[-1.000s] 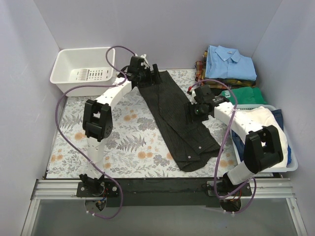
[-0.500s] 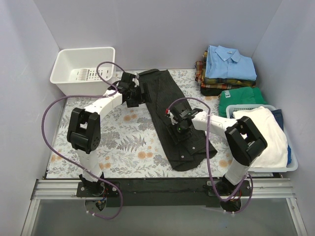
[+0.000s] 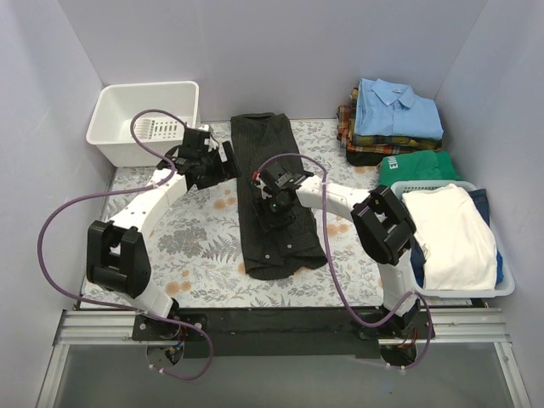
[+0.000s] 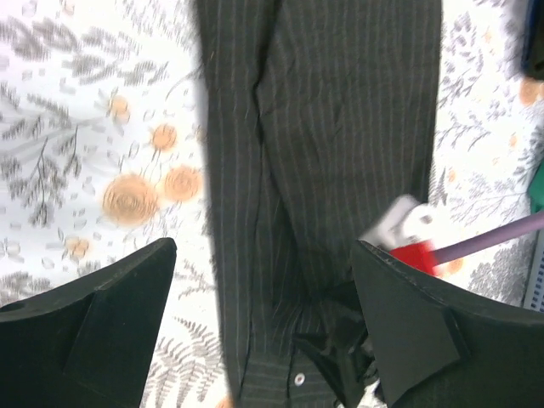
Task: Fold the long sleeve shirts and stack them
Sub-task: Fold the shirt
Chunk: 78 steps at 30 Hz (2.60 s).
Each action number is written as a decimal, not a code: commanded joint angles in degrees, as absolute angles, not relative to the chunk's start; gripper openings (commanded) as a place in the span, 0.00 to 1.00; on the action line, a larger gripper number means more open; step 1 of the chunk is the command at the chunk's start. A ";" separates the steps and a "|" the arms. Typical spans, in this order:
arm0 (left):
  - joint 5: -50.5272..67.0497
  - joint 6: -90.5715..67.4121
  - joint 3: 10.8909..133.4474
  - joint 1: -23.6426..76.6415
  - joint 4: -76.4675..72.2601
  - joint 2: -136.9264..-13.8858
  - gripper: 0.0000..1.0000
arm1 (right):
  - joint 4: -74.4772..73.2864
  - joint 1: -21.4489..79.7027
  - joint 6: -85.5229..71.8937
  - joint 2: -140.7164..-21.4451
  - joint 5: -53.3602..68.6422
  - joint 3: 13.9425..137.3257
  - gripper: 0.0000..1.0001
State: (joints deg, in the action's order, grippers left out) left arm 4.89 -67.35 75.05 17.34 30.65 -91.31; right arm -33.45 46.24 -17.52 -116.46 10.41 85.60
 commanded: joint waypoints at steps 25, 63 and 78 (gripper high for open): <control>30.14 -83.41 37.63 17.32 21.72 -79.54 0.79 | -26.12 27.07 -15.03 -84.55 17.91 55.29 0.77; 19.34 -92.64 35.51 24.79 14.94 -86.39 0.25 | -9.67 25.58 -24.61 -91.32 24.43 43.24 0.42; 17.23 -83.15 41.48 24.87 26.97 -81.49 0.00 | -24.07 25.49 -14.60 -86.58 31.54 48.07 0.01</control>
State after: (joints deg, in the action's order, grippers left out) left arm 20.64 -87.77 39.31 24.77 19.51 -86.48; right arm -16.08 25.61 -20.14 -90.26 27.03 44.80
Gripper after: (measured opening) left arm 0.026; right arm 0.033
